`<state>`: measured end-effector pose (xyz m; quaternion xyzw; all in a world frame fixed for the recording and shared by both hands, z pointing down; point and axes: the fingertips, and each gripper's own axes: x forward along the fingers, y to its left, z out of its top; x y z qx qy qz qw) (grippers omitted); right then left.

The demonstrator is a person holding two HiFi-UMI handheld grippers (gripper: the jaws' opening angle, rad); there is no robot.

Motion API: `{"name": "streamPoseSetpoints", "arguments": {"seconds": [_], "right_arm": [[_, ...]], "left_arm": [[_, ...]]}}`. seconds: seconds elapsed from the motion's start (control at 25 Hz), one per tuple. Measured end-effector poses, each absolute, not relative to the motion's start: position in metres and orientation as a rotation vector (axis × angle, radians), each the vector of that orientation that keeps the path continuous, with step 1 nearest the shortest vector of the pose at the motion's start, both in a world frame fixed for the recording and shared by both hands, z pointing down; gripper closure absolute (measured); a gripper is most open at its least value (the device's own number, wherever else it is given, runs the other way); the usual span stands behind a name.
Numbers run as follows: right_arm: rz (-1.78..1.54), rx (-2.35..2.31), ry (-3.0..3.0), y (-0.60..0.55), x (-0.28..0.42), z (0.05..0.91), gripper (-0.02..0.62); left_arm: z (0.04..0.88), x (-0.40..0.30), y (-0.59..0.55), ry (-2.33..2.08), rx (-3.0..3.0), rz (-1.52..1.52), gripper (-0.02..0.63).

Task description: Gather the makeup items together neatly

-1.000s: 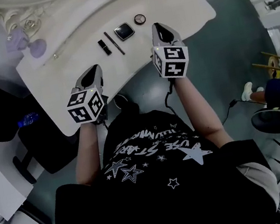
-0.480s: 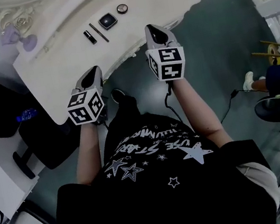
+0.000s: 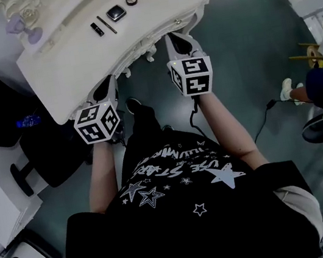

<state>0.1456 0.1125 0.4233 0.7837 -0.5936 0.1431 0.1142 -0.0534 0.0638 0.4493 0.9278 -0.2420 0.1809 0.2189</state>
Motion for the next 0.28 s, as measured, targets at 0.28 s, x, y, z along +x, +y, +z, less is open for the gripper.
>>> {"name": "streamPoseSetpoints", "arguments": {"seconds": [0.28], "right_arm": [[0.441,2.271,-1.743,0.153,0.125,0.429,0.569]], "left_arm": [[0.457,-0.081,0.098,-0.709,2.543,0.514,0.606]]}}
